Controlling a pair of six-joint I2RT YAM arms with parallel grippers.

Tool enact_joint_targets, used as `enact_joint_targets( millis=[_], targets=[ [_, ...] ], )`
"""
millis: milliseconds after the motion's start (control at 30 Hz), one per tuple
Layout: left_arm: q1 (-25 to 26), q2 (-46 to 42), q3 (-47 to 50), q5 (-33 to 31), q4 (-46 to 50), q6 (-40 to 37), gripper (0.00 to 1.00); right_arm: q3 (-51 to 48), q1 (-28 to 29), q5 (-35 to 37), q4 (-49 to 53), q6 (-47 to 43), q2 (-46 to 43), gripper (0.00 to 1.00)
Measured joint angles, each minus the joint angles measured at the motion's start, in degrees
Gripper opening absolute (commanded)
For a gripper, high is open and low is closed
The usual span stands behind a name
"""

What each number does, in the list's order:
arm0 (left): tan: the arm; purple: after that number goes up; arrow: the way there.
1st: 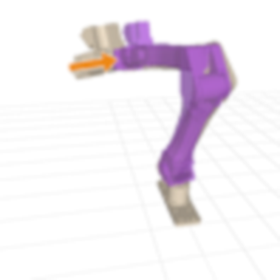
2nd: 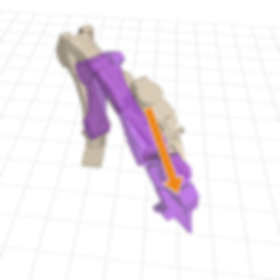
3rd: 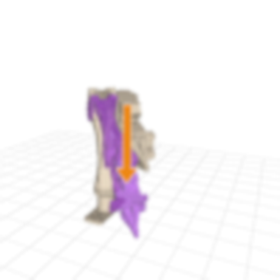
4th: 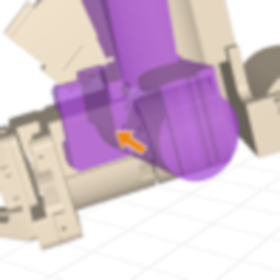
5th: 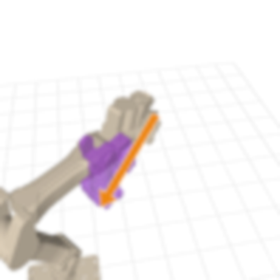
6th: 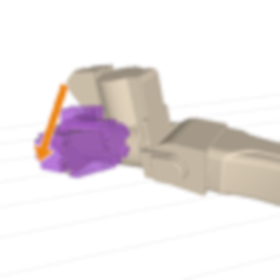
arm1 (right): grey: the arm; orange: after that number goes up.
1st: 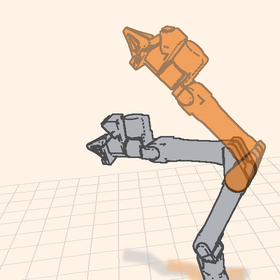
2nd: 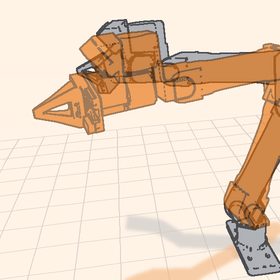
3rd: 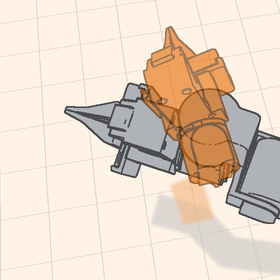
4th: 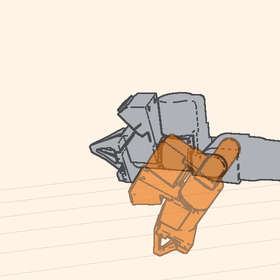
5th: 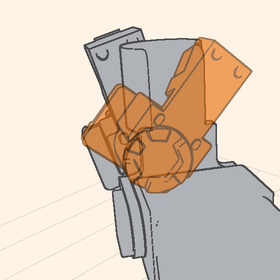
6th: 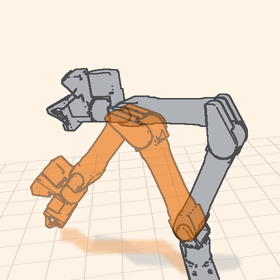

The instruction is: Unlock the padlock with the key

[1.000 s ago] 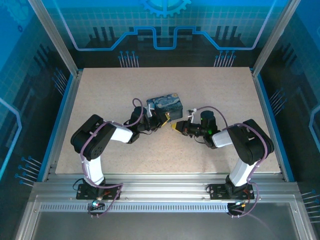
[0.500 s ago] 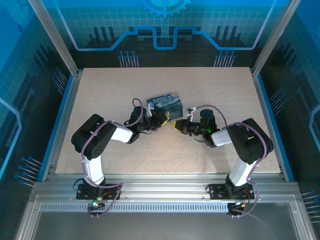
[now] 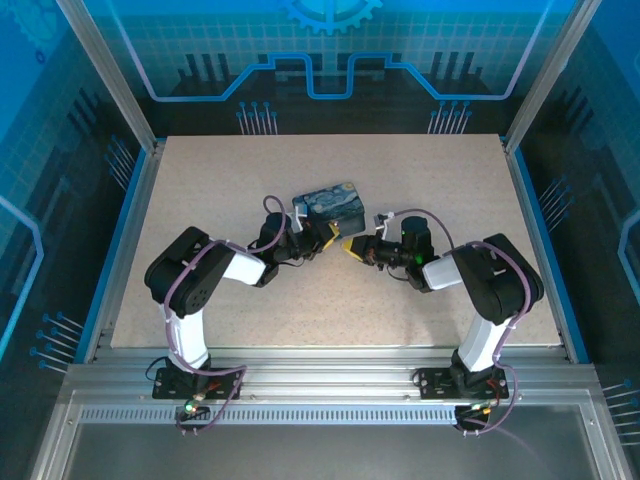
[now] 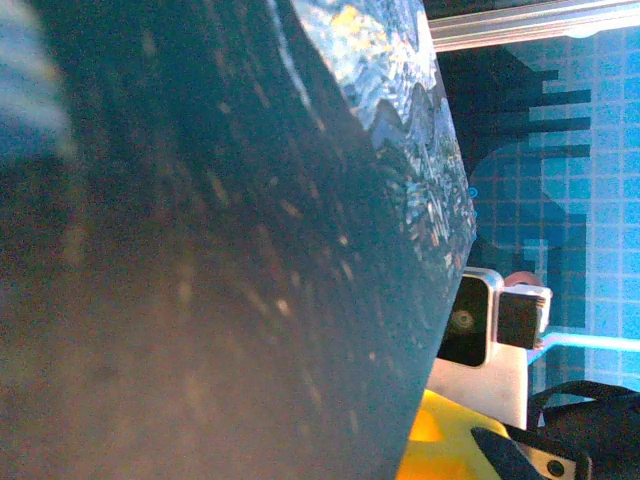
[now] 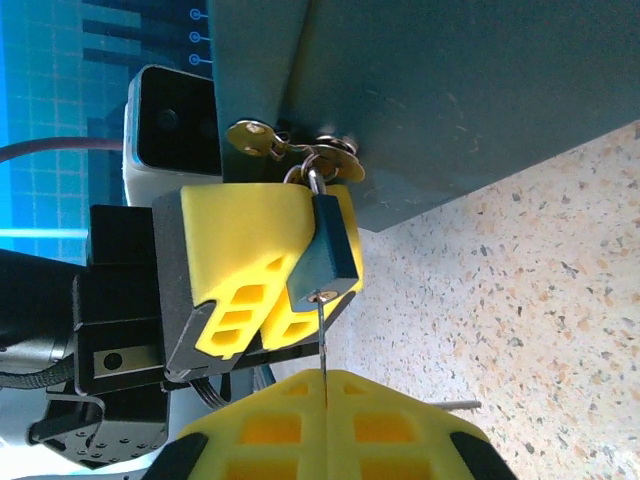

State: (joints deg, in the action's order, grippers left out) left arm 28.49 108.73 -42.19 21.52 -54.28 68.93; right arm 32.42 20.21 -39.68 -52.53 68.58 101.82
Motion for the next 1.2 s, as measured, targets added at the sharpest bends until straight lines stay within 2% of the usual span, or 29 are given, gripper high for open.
enact_joint_targets(
  millis=[467, 900, 1200],
  targets=[
    [-0.61, 0.2, 0.33, -0.35, -1.33, 0.44, 0.0, 0.13, 0.11, 0.74, -7.43, 10.71, 4.09, 0.0],
    [-0.9, 0.22, 0.35, -1.31, -1.55, 1.25, 0.0, 0.09, 1.86, 4.44, -8.2, 14.38, 4.11, 0.0],
    [-1.01, 0.81, 0.39, -1.51, -1.53, 1.27, 0.0, 0.07, 2.03, 5.4, -14.86, 21.57, 7.98, 0.0]
  ],
)
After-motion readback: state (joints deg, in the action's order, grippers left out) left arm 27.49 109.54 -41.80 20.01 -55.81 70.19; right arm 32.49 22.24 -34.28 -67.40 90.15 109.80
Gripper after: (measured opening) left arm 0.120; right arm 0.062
